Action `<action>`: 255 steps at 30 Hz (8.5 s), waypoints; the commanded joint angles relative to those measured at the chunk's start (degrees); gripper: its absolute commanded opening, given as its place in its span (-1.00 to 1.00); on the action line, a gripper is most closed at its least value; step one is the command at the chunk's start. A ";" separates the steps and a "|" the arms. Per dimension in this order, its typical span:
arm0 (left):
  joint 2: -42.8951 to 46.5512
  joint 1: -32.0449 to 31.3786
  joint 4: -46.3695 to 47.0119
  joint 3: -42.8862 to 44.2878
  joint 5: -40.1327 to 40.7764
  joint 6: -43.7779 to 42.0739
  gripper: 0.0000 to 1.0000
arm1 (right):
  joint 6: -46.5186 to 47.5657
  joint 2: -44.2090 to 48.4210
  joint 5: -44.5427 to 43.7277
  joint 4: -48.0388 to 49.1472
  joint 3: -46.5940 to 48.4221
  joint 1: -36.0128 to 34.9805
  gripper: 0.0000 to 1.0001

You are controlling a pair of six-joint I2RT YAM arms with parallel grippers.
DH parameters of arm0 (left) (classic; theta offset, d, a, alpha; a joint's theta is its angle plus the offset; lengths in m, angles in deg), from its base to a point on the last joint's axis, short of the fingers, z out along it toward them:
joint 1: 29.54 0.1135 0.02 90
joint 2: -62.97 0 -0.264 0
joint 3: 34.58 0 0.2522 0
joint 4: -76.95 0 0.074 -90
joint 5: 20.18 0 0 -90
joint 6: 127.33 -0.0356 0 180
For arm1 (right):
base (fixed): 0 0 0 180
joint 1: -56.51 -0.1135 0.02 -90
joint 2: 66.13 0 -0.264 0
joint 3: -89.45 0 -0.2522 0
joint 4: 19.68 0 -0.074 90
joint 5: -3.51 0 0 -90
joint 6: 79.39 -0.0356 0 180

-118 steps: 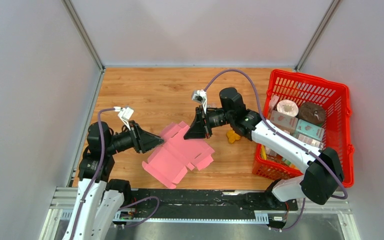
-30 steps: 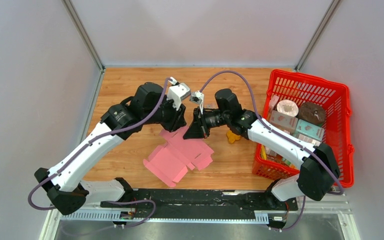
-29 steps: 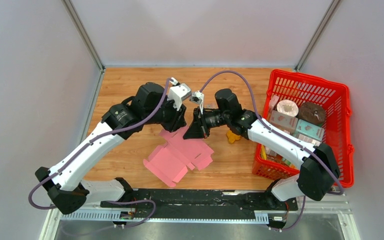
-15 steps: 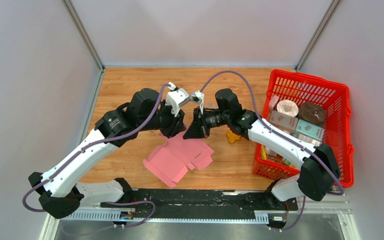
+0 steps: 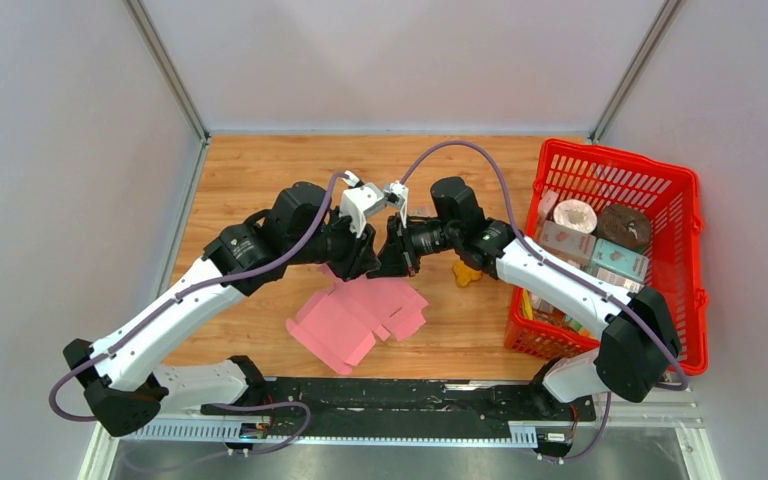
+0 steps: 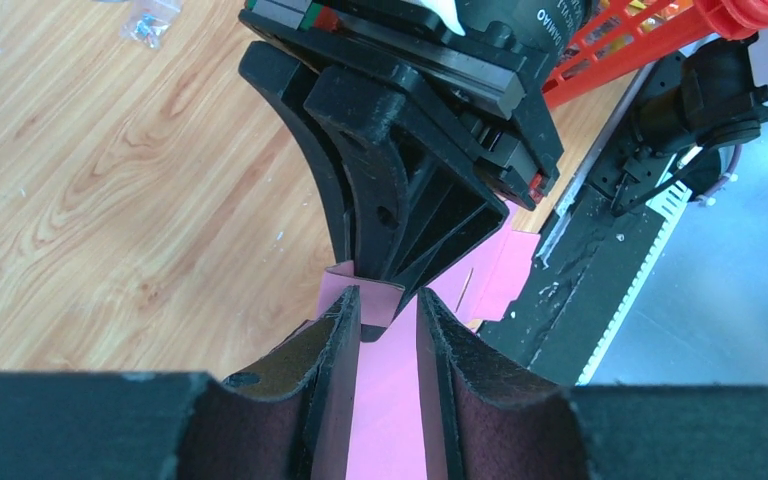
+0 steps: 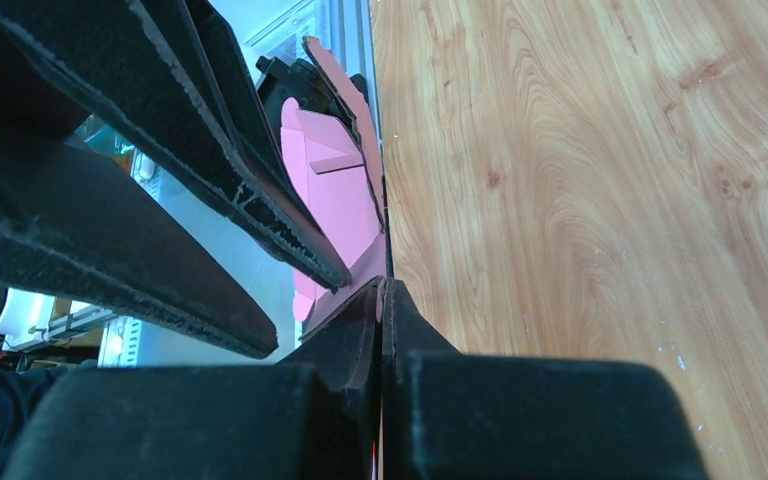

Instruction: Fold the paper box

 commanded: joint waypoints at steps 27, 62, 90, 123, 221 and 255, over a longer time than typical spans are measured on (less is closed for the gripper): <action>24.33 3.90 -1.85 -9.42 16.14 6.15 0.22 | 1.77 1.76 6.70 1.68 1.44 -0.69 -1.00; 26.79 5.31 11.50 -26.21 6.12 3.87 -0.97 | 1.16 0.87 -26.15 -20.70 7.15 -3.16 0.24; 33.13 5.31 17.75 -31.32 10.95 2.73 -1.00 | -78.82 -1.49 -53.07 -43.59 22.27 -4.56 0.21; 34.53 5.31 18.45 -35.53 12.36 9.05 -0.17 | -80.68 -7.21 -48.92 -36.73 17.79 -5.00 -1.00; 27.61 3.30 68.89 -76.58 24.49 21.72 0.04 | -61.42 -28.92 -43.84 65.29 -20.43 -1.05 -1.00; -3.86 -2.24 92.09 -66.74 26.50 14.77 0.22 | -71.97 -28.57 -43.66 66.45 -21.67 -1.31 -1.00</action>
